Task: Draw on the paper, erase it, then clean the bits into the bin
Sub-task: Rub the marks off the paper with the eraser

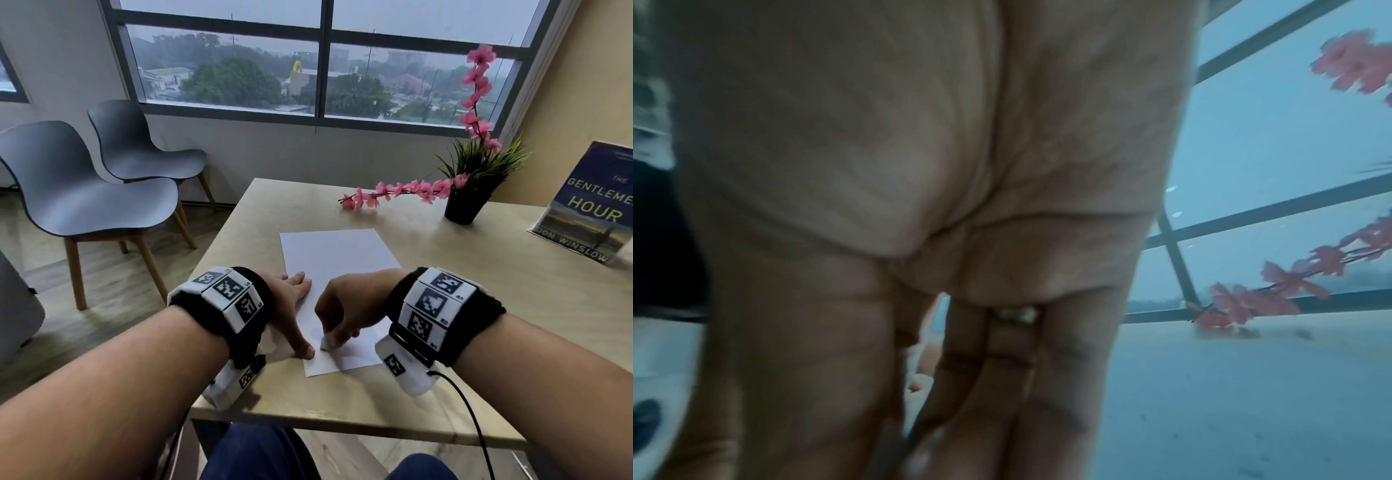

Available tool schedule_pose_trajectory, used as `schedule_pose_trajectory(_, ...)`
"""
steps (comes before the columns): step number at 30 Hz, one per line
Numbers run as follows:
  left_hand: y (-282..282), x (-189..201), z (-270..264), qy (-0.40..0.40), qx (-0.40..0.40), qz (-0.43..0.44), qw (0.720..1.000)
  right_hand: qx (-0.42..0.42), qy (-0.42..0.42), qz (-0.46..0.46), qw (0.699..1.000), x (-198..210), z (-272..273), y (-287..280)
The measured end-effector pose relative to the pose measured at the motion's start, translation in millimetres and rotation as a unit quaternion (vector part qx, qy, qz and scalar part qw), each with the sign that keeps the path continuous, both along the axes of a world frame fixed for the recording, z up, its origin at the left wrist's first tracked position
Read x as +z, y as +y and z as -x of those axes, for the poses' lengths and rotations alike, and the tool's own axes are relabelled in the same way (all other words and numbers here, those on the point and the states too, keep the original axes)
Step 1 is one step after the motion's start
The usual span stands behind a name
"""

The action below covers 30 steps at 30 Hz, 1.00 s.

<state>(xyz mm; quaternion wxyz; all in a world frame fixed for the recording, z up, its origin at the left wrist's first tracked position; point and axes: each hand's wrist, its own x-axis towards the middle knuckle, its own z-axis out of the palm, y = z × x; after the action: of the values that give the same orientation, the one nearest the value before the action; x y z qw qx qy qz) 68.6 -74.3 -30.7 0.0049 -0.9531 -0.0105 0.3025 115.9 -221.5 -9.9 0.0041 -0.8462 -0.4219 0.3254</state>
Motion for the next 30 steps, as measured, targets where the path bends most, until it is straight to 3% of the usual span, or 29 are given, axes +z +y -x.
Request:
schedule_pose_trajectory(3, -1, 1, 0, 0.003, -0.005, -0.004, 1.0, 0.009, 0.014, 0.009, 1.0, 1, 0, 1)
schedule_pose_trajectory(7, -1, 2, 1, 0.001, -0.003, -0.003, 1.0, -0.02, -0.04, -0.029, 0.999, -1, -10, 9)
schedule_pose_trajectory(13, -2, -1, 1, 0.002, 0.002, -0.012, 1.0, 0.014, -0.004, -0.016, 1.0, -5, 1, 5)
schedule_pose_trajectory(18, 3, -3, 0, -0.004, 0.009, 0.007, 1.0, -0.009, -0.055, -0.048, 0.997, -6, -8, 15)
schedule_pose_trajectory(23, 3, -5, -1, -0.005, 0.004, -0.004, 1.0, 0.028, -0.011, -0.043, 0.999, -9, 1, 12)
schedule_pose_trajectory(30, 2, -2, 0, -0.008, 0.003, -0.006, 1.0, 0.004, -0.025, -0.05, 0.998, -4, -1, 11)
